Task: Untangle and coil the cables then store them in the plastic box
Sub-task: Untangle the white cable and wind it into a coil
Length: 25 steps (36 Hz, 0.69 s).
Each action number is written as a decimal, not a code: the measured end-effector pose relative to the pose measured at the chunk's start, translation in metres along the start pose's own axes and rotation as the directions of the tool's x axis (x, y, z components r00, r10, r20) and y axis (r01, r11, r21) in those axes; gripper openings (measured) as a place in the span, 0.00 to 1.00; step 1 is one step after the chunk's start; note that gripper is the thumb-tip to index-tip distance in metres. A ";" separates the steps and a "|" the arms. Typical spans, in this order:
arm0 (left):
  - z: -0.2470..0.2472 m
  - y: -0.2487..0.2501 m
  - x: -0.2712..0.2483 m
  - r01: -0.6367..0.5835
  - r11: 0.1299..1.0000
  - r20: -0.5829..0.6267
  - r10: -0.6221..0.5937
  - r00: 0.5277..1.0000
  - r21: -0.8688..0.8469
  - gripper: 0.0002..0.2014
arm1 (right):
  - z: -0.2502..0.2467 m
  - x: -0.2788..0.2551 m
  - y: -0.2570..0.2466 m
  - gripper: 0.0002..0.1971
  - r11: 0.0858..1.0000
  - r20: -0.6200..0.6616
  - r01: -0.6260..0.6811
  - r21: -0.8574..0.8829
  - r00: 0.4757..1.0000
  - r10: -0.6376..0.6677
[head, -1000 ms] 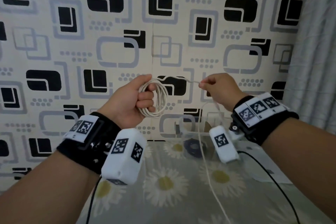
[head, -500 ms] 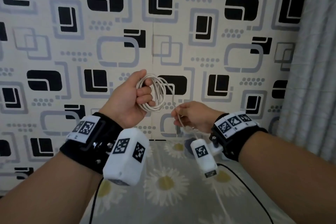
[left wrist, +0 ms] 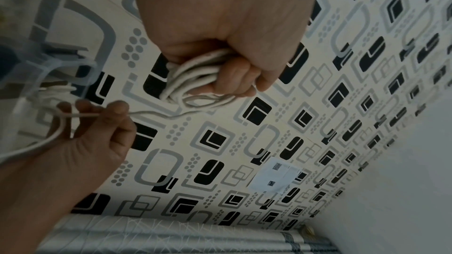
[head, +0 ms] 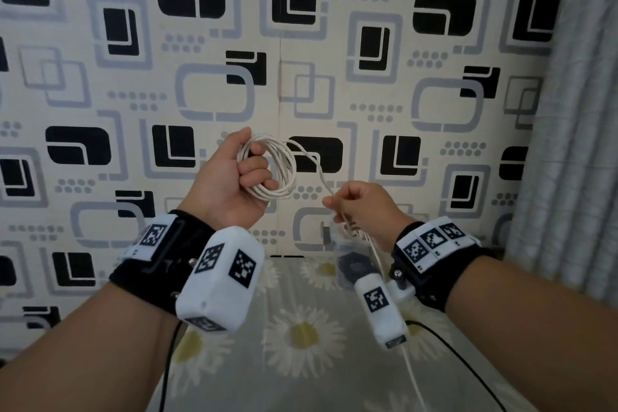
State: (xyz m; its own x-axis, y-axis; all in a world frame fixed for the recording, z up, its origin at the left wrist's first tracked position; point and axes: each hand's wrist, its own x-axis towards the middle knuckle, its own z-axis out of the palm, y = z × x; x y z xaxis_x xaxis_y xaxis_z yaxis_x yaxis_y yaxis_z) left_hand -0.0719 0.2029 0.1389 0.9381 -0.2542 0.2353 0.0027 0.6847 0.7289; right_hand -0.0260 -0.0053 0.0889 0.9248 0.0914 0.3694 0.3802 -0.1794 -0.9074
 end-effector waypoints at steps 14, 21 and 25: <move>-0.013 -0.015 0.010 -0.086 0.975 -0.100 0.066 0.993 -0.206 0.24 | 0.026 -0.027 -0.003 0.17 0.915 0.462 0.140 -0.377 0.885 0.056; -0.024 -0.015 0.017 -0.196 0.957 -0.220 0.148 0.964 -0.216 0.19 | 0.020 -0.030 -0.013 0.17 0.895 0.509 0.164 -0.414 0.857 0.079; -0.026 -0.013 0.017 -0.291 0.938 -0.155 0.264 0.952 -0.189 0.19 | 0.022 -0.035 -0.010 0.05 0.856 0.561 0.228 -0.465 0.823 0.086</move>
State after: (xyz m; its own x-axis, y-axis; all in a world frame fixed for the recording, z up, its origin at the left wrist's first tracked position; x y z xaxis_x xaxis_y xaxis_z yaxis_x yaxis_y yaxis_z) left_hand -0.0472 0.2071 0.1167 0.9476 0.0446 0.3164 -0.2045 0.8453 0.4936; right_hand -0.0627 0.0153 0.0806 0.7846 0.6095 0.1134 0.5435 -0.5882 -0.5989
